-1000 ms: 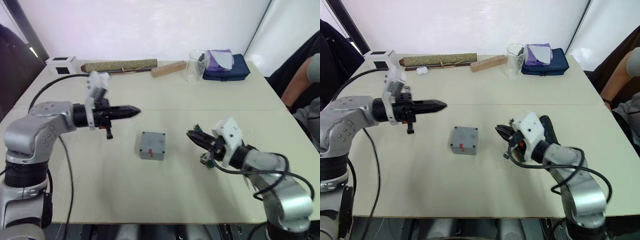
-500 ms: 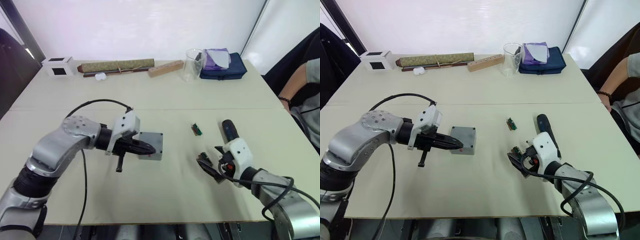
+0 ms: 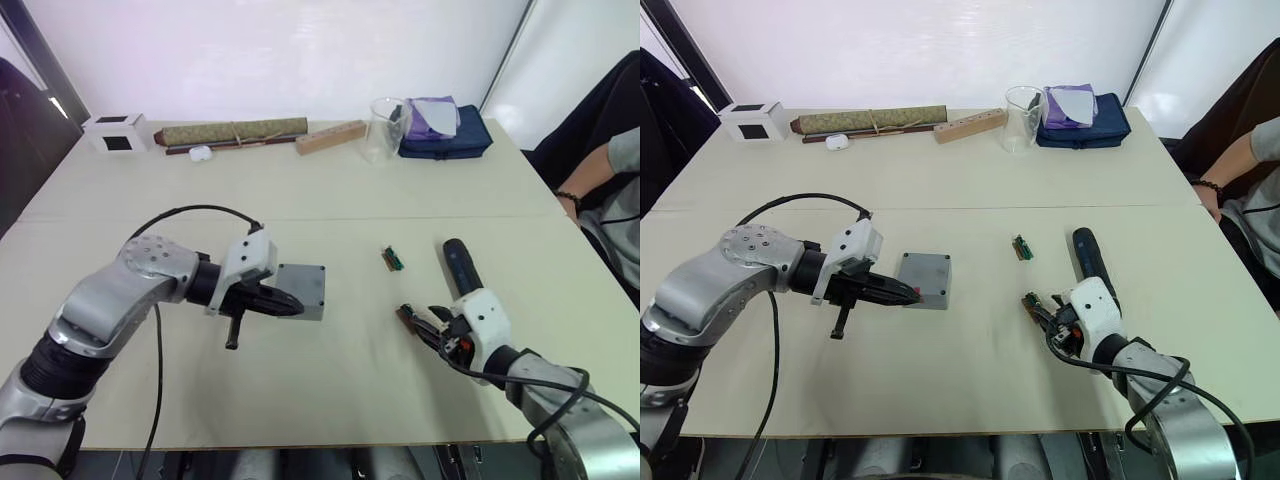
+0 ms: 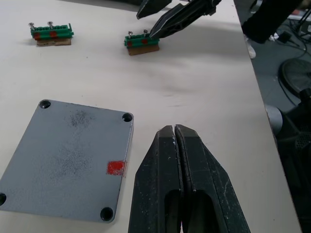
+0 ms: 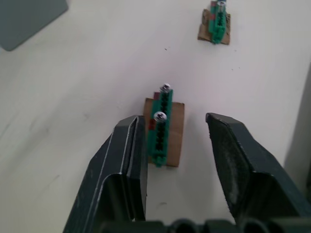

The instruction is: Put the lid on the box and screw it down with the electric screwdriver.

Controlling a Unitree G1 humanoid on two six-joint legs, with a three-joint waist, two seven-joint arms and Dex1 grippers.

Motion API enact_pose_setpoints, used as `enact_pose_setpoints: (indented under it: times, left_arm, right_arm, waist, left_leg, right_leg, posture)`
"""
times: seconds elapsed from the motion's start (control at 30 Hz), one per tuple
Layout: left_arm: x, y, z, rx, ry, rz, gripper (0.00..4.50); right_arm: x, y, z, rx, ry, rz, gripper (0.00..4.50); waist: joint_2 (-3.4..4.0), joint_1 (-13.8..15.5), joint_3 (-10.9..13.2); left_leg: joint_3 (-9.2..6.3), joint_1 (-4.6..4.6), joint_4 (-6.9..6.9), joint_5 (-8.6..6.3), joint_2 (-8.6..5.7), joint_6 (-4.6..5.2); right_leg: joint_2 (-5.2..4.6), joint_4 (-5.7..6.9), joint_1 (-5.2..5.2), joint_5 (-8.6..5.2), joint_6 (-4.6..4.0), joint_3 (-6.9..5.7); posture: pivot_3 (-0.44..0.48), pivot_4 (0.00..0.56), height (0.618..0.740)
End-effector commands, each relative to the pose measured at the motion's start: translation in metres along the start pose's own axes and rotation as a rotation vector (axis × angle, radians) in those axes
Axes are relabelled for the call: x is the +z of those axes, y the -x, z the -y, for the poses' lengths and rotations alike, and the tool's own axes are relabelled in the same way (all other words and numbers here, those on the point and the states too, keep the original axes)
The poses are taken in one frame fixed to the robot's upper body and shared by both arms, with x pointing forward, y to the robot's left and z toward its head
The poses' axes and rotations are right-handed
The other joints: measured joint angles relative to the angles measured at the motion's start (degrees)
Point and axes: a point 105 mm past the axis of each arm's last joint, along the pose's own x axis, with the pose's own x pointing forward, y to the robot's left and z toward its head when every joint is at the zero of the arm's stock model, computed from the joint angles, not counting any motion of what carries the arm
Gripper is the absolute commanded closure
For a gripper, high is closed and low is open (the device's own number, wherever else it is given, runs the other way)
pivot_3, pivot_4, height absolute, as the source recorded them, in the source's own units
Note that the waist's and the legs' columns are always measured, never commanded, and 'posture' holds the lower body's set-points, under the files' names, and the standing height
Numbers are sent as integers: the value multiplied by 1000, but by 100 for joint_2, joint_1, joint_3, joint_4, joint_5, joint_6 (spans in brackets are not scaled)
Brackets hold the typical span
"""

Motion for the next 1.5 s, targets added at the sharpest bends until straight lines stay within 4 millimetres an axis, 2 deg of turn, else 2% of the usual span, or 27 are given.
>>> enact_pose_setpoints:
  times: [0.03,0.13,0.23,0.27,0.3,0.33,0.57,0.83,0.97,1.07,1.13,1.23,1.5]
  left_arm:
    - [3,2,0,11,-20,15,4500]
    - [3,1,0,12,-20,16,4500]
    - [3,0,1,12,-20,17,4500]
    - [4,0,1,13,-21,18,4500]
    - [4,0,1,14,-20,18,4500]
    - [4,0,1,15,-20,18,4500]
    - [4,1,-1,26,-17,19,4500]
    - [2,11,-15,86,13,31,4500]
    - [2,23,-28,152,47,56,4500]
    - [-1,46,-42,245,129,109,4500]
    - [-7,56,-45,299,165,123,4500]
    - [-11,64,-44,348,216,168,4500]
    - [-22,61,-30,405,279,199,4500]
  right_arm:
    - [12,0,-2,5,19,50,2317]
    - [12,-1,-6,18,24,45,2317]
    - [6,-2,-7,22,36,25,3000]
    - [5,-3,-7,22,40,21,3496]
    - [5,-3,-7,22,42,20,3721]
    - [4,-4,-7,22,43,19,4366]
    - [6,-4,-5,7,45,36,4366]
    - [26,3,-2,5,64,102,4366]
    - [46,11,-3,28,92,150,4366]
    - [78,13,-12,108,150,220,4366]
    - [97,3,-26,193,156,278,4366]
    - [113,-16,-42,284,131,317,4366]
    - [116,-56,-68,435,107,312,4366]
  waist:
    - [0,-1,0]
    - [0,-2,0]
    - [0,0,0]
    - [0,0,0]
    - [0,0,0]
    - [0,0,0]
    - [0,1,0]
    - [0,-1,0]
    - [0,0,0]
    - [2,-23,2]
    - [2,-58,3]
    - [2,-35,5]
    - [2,6,11]
  left_leg:
    - [0,0,0,0,0,0]
    - [0,0,0,0,0,0]
    - [0,0,0,0,0,0]
    - [0,0,0,0,0,0]
    - [0,0,0,0,0,0]
    - [0,0,1,0,0,0]
    - [0,0,1,0,0,0]
    - [0,0,0,0,0,0]
    - [-1,0,0,0,0,0]
    - [0,0,2,0,1,0]
    - [-1,3,1,0,2,0]
    - [-4,5,-4,0,6,0]
    - [-4,-3,2,0,3,0]
  right_leg:
    - [0,0,0,0,0,0]
    - [0,0,0,0,0,0]
    - [0,0,0,0,0,0]
    - [0,0,0,0,0,0]
    - [-1,0,0,0,0,1]
    - [-1,0,0,0,0,0]
    - [-1,0,0,0,0,0]
    - [0,1,0,0,0,0]
    - [0,1,0,1,1,0]
    - [0,2,0,2,3,0]
    - [3,2,0,9,15,0]
    - [6,5,-3,9,15,-2]
    - [-14,2,-3,11,14,0]
  posture:
    - [0,150,740]
    - [0,150,740]
    - [0,150,740]
    - [0,150,740]
    - [0,150,740]
    - [0,150,740]
    - [0,150,740]
    - [0,150,740]
    - [0,150,740]
    - [0,150,740]
    - [0,150,740]
    - [0,150,740]
    - [0,150,740]
